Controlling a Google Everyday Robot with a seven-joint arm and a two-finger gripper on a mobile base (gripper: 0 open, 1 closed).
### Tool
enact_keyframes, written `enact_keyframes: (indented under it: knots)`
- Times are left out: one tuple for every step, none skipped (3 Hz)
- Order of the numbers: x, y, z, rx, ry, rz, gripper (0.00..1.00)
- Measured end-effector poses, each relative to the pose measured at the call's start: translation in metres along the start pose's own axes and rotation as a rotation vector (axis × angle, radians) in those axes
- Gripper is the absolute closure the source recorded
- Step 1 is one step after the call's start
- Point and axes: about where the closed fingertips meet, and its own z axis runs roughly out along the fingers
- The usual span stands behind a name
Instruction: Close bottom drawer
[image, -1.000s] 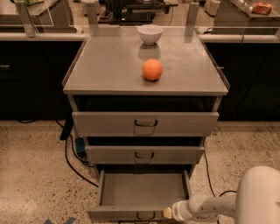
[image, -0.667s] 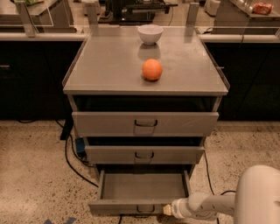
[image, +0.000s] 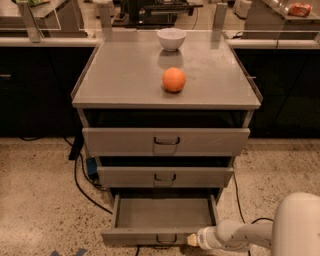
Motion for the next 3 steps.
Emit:
enact_keyframes:
  knots:
    - [-0.025,-0.013,0.006,-0.023,-0.041,0.004,1.0]
    - [-0.025,-0.013,0.006,-0.023,-0.041,0.004,1.0]
    - [-0.049,-0.026,0.014,-0.021,-0.091,0.02,1.0]
